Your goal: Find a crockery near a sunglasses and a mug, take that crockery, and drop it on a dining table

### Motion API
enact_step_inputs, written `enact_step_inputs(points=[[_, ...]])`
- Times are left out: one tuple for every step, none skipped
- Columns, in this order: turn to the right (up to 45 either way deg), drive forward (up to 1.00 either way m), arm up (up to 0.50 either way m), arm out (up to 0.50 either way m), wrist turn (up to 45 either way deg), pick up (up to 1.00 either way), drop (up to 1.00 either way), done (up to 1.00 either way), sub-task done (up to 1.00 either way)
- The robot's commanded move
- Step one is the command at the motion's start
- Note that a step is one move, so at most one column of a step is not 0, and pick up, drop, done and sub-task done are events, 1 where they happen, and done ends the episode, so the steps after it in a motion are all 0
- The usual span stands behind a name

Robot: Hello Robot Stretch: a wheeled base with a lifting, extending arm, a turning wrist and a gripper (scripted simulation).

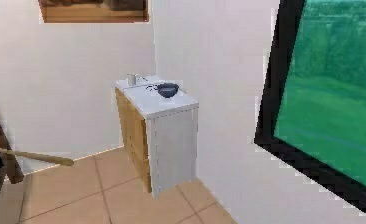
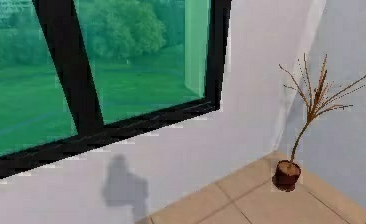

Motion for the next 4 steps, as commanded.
enact_step_inputs(points=[[-24.0,0.00,0.00,0.00,0.0,0.00,0.00,0.00,0.00],[0.0,0.45,0.00,0.00,0.0,0.00,0.00,0.00,0.00],[0.0,0.30,0.00,0.00,0.0,0.00,0.00,0.00,0.00],[-9.0,0.00,0.00,0.00,0.0,0.00,0.00,0.00,0.00]])
